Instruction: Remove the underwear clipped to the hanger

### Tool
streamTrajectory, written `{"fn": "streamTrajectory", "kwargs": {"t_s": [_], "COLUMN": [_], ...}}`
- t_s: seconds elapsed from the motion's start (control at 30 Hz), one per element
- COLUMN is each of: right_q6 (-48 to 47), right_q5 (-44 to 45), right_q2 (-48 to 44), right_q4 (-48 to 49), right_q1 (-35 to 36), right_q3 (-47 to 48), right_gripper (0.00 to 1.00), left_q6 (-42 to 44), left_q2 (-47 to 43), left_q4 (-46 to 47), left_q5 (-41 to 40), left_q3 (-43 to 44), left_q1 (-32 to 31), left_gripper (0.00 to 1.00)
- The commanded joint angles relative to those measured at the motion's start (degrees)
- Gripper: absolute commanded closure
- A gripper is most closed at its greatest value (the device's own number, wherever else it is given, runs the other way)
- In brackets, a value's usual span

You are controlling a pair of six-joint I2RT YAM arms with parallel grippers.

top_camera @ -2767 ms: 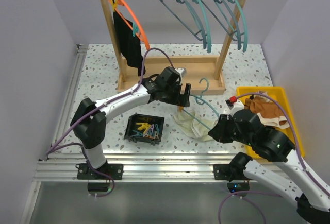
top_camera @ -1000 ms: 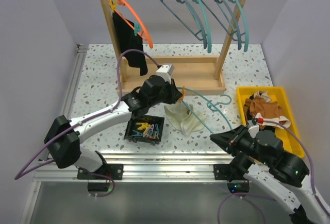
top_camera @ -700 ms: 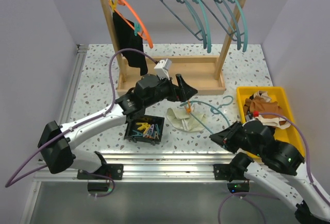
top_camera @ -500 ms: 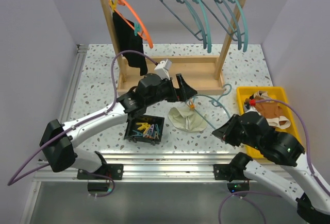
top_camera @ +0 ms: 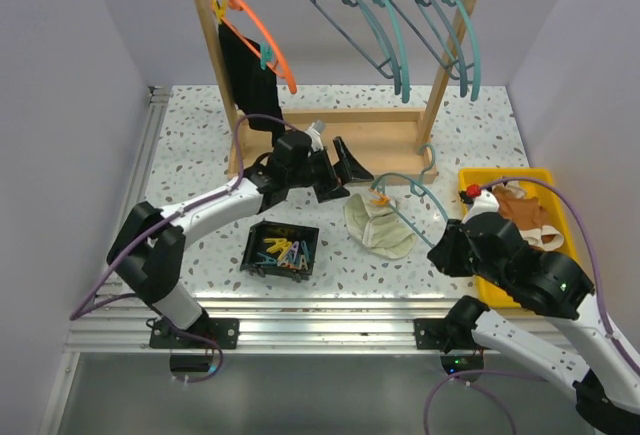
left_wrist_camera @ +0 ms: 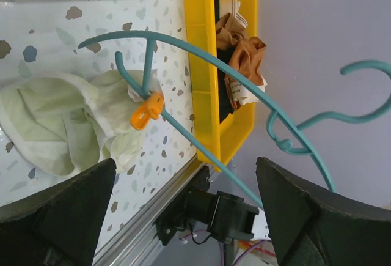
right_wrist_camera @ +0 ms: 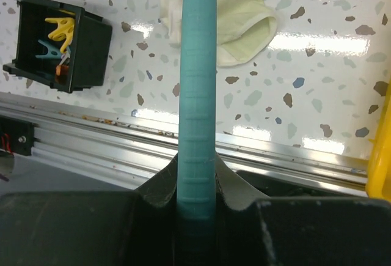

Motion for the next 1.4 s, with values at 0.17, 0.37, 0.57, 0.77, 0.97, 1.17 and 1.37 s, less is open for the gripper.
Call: {"fn": "streamTrajectory", "kwargs": {"t_s": [0.17,0.37,0.57,0.77,0.97,1.17,1.37], "right_q6": [-9.41,-12.31,-14.6,-15.39,-16.1,-16.45,-16.36], "right_q5": [1.58,-0.62,-1.76,-2.11,-2.11,-1.5,0.34], "right_q2": [-3.01,-1.35,1.2,0.94,0.15,0.06,-0.2], "right_q4": [4.04,5.72,5.99,5.99,5.99,5.73,4.67], "right_q1": [0.03,0.03,0.03,0.11,0.11,0.11,0.03], "right_q3": [3.4,4.81,6.3,7.0,7.44,7.44,7.79], "right_gripper": [1.0,1.0,1.0,1.0,1.0,1.0,1.0], "left_q6": [-9.09,-12.26,-20.07,-20.87,-22.53,-23.95,-23.86], "left_q2": [10.03,13.3,14.18,16.11,17.61,17.44,16.91], "left_q4": [5.79,8.25,17.38,17.13,17.92,21.79,22.84], "left_q5": [17.78,20.44,20.61,21.93,23.51,24.22,24.57], "left_q3": [4.78,5.84,3.3,4.79,3.48,3.12,1.98], "left_q1": [2.43,2.43,2.69,2.69,2.69,2.61,2.52], "left_gripper": [0.0,0.0,0.0,0.0,0.07,0.36,0.88]}}
